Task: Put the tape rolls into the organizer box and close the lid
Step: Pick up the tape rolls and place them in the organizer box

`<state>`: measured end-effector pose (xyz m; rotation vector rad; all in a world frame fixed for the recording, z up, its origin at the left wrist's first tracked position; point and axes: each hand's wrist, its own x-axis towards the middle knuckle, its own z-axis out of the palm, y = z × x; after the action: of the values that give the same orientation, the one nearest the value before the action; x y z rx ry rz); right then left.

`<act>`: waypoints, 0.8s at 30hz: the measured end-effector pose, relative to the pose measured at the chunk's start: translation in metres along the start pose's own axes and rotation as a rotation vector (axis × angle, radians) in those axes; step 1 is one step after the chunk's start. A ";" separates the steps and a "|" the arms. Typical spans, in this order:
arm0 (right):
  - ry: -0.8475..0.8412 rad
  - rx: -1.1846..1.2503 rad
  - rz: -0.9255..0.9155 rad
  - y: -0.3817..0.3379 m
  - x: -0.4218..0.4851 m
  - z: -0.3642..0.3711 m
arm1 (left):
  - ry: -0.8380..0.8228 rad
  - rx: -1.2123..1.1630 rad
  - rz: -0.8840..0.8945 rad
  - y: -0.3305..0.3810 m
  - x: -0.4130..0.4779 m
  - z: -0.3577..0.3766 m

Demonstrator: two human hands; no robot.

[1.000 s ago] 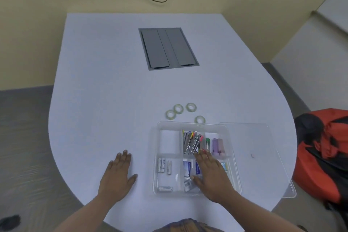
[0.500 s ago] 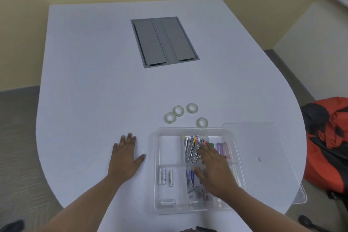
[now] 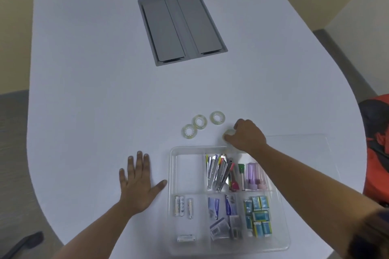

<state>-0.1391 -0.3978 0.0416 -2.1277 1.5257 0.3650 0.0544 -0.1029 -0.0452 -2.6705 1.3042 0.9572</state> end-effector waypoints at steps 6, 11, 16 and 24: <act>-0.015 -0.033 0.129 -0.006 0.012 0.006 | -0.031 0.001 -0.002 0.001 -0.001 -0.004; 0.008 -0.030 0.113 -0.009 0.012 0.007 | -0.048 -0.001 -0.004 0.003 -0.002 -0.007; 0.151 0.242 -0.047 -0.018 -0.002 0.000 | -0.060 -0.016 0.004 0.004 -0.003 -0.010; -0.011 0.370 -0.384 -0.037 -0.075 0.017 | -0.058 -0.016 0.018 0.004 -0.004 -0.012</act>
<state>-0.1286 -0.3188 0.0722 -2.0480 1.0447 -0.0395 0.0554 -0.1061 -0.0323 -2.6254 1.3174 1.0441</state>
